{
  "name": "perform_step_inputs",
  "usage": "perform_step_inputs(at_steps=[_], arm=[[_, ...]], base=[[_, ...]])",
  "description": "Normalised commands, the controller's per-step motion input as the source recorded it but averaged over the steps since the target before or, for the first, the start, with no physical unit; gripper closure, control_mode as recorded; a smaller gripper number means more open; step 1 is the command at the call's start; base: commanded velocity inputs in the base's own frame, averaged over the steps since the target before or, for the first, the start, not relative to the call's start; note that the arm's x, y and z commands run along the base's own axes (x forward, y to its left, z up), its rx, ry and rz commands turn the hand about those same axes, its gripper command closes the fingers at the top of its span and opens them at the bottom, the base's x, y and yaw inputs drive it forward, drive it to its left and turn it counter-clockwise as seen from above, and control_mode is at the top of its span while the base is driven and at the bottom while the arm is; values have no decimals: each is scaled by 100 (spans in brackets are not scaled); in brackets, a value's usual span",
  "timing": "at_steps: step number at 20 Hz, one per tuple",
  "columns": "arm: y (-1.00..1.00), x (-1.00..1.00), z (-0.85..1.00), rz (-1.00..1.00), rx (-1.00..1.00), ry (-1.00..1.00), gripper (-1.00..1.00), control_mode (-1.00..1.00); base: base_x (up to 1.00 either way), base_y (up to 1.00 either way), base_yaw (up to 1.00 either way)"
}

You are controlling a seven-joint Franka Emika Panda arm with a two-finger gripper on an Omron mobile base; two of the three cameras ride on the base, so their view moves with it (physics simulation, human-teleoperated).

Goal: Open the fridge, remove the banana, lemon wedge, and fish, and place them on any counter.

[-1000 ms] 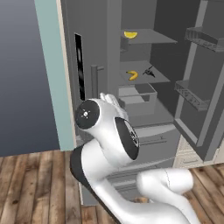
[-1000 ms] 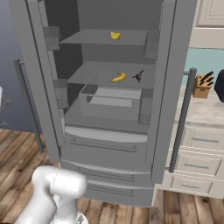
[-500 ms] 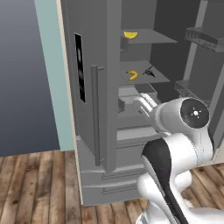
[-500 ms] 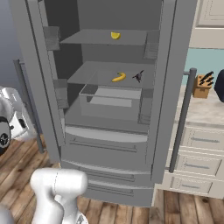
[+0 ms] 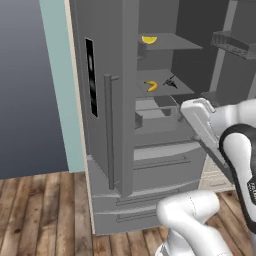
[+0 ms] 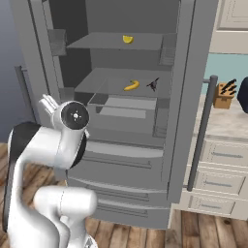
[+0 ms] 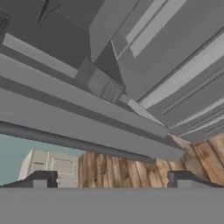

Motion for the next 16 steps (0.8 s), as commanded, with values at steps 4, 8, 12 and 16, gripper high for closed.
perform_step_inputs(at_steps=[4, 8, 12, 16], arm=[[-11, 73, -51, 51, 4, 0, -100, -100], [0, 97, -39, 24, 3, 0, -100, -100], [9, 66, -20, 1, 5, 0, -100, -100], [1, 52, -1, -4, 6, 0, -100, -100]], base=[[0, 0, 0], [0, 0, 0], [0, 0, 0], [0, 0, 0]])
